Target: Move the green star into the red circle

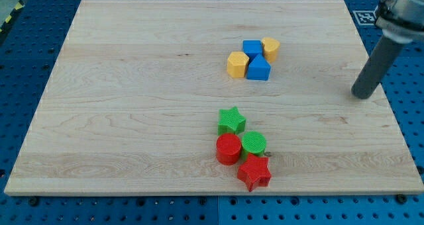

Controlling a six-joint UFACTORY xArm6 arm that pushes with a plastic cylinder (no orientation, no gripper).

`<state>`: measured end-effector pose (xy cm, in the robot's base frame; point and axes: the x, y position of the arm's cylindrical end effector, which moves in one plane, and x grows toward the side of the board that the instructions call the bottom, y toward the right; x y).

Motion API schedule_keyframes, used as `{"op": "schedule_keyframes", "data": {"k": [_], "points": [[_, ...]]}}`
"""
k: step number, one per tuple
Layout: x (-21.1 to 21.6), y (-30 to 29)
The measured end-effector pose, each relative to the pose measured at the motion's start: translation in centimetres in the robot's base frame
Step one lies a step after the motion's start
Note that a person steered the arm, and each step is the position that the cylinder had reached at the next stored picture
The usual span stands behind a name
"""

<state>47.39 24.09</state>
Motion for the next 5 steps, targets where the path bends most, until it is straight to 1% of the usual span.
{"op": "schedule_keyframes", "data": {"k": [1,2,3,4,5], "points": [[1.4,-4.5],[1.4,-9.3],[1.2,-14.5],[-0.7,-19.2],[-0.5,-22.6]]}}
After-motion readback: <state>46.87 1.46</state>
